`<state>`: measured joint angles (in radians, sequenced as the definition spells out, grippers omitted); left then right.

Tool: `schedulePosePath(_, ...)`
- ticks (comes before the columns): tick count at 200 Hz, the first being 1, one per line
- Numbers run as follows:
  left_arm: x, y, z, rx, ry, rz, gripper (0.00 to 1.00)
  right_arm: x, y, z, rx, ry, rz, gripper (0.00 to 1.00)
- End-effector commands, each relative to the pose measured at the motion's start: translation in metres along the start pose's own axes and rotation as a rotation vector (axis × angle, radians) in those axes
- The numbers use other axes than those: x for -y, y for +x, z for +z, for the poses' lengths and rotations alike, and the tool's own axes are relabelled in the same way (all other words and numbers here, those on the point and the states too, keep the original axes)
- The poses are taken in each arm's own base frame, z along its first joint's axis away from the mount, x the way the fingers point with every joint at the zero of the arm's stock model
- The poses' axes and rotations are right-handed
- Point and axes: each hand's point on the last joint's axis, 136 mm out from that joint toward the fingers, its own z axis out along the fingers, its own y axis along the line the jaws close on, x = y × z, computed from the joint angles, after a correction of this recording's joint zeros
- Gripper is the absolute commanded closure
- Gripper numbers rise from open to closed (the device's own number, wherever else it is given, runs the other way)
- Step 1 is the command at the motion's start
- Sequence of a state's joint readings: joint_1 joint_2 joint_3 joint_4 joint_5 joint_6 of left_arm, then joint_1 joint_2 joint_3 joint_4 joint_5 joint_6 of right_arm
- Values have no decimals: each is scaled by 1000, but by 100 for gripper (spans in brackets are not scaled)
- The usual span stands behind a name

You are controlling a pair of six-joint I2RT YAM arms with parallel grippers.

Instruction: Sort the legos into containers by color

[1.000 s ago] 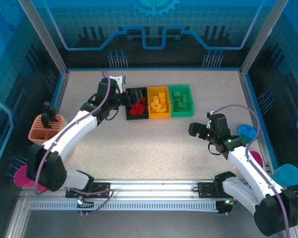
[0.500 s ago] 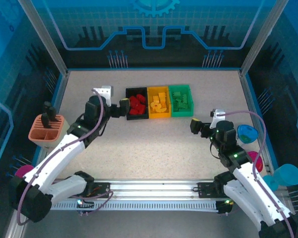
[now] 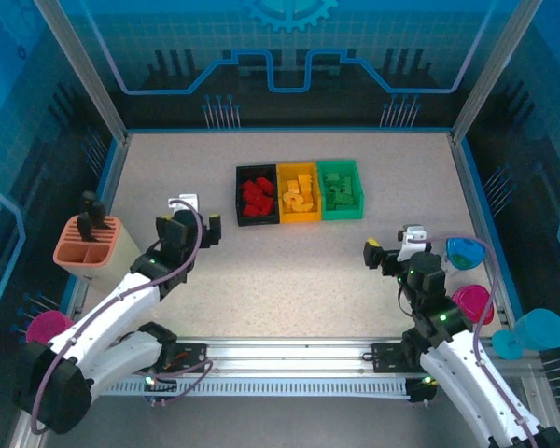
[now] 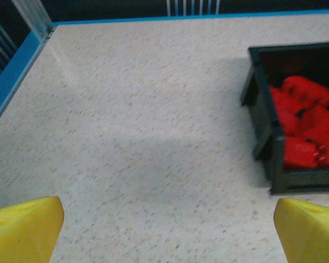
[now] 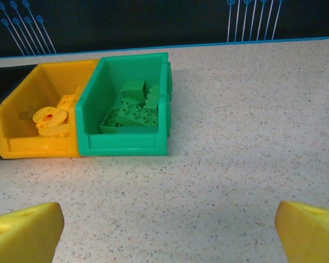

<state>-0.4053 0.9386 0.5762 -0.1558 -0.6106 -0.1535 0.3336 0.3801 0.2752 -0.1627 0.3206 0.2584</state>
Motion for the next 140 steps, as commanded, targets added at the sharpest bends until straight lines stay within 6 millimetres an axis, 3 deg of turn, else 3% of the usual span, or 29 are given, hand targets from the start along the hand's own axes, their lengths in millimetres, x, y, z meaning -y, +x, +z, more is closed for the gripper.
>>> schedulePosePath(1,-15,10,-1,25,-72,20,1,15,-8,-3,38,90,9,0)
schedulePosePath(28,-18,23,-2,60,-64,18,1,10,-9,-1,24,69,-47,1)
schedulePosePath(60,-27,29,-5,91,-110,22,1,22,-11,-1,16,143,-107,0)
schedulePosePath(104,-19,51,-5,85,-93,74,1,19,24,16,-2,109,-196,0)
schedulePosePath(116,-16,60,-5,90,-84,91,1,20,26,18,-13,115,-196,0)
schedulePosePath(140,-20,59,-11,115,-95,72,1,24,23,20,-2,146,-186,0)
